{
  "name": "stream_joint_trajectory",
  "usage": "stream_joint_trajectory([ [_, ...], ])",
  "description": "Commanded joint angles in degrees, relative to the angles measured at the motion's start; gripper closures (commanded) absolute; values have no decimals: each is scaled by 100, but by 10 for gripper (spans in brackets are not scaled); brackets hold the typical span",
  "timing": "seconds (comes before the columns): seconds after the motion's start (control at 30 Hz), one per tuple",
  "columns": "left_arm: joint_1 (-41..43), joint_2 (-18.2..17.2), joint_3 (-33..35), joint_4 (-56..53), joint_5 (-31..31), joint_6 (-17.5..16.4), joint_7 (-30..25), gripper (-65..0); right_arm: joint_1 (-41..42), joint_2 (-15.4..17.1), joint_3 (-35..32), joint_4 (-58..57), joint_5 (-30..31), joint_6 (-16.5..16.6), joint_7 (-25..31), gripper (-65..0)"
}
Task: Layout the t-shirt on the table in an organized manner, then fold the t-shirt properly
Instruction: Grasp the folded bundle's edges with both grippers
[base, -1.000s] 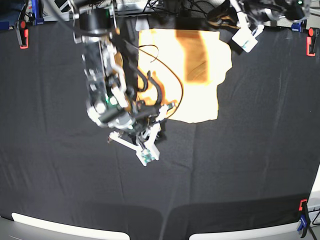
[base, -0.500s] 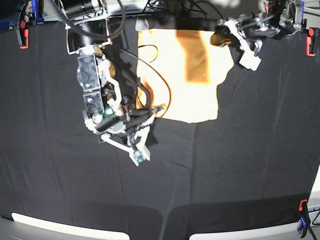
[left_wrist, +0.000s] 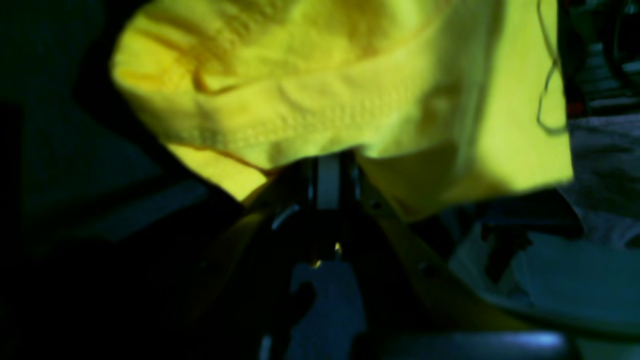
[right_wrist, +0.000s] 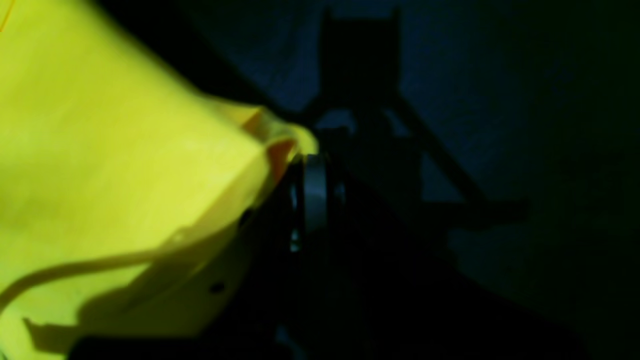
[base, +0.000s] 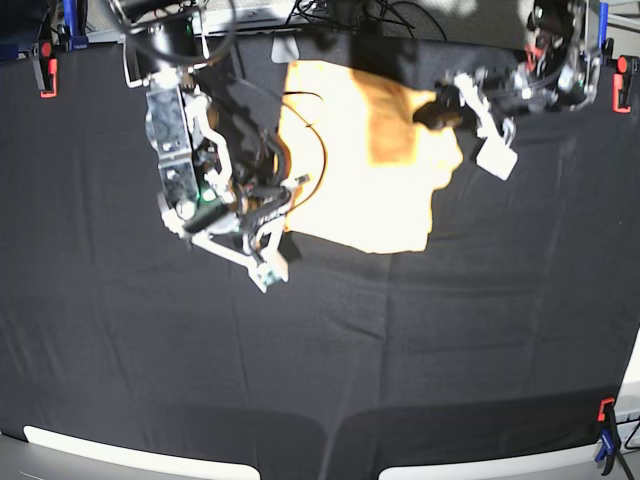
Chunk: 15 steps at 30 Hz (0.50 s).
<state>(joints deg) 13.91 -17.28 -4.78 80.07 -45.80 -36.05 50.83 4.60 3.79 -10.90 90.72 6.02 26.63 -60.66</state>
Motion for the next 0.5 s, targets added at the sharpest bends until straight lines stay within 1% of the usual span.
stream_joint_trajectory([
  [0.0,-149,-103,-42,-129,693,455,4,0,39,-15,0,87,59,59,-11,0],
  [0.07,-393,-120,-42,-258,815,457,7,0,-72,-15,0,96,63,59,-4,0],
  [0.17,-704,-221,-42,-330,831,457,4,0,-284,-46,-11,129,181,96,0,0],
  [0.23,-857,-330,-42,-328,831,457,-11,0,-476,-46,-39,232,254,210,4,0],
  [0.47,-1121,-857,-42,-328,776,481,-297,0,-1285,-46,-387,1080,317,208,50,0],
])
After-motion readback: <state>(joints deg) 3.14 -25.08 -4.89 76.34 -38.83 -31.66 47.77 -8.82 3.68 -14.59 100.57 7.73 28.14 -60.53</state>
